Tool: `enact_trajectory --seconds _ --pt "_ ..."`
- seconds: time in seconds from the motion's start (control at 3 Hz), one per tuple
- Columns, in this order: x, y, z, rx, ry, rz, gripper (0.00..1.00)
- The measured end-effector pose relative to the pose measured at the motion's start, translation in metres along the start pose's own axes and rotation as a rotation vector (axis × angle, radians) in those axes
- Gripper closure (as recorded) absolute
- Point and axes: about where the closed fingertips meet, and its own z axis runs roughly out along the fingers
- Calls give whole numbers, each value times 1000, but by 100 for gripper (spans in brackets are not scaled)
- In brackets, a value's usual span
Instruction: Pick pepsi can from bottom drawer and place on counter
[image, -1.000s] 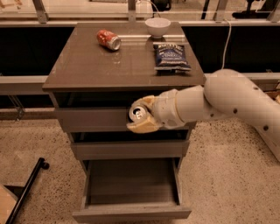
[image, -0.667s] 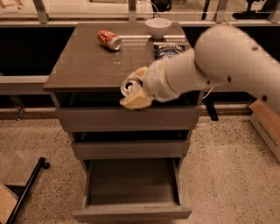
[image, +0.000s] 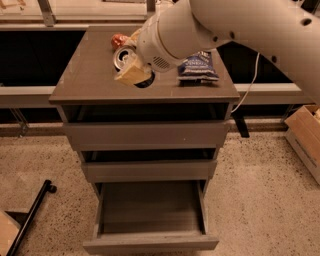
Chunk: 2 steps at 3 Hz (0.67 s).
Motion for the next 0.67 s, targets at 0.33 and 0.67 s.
enact_trajectory --seconds 0.33,0.67 --pt "3 -7 -7 28 2 19 100" --pt "20 -45 -16 100 -39 97 100"
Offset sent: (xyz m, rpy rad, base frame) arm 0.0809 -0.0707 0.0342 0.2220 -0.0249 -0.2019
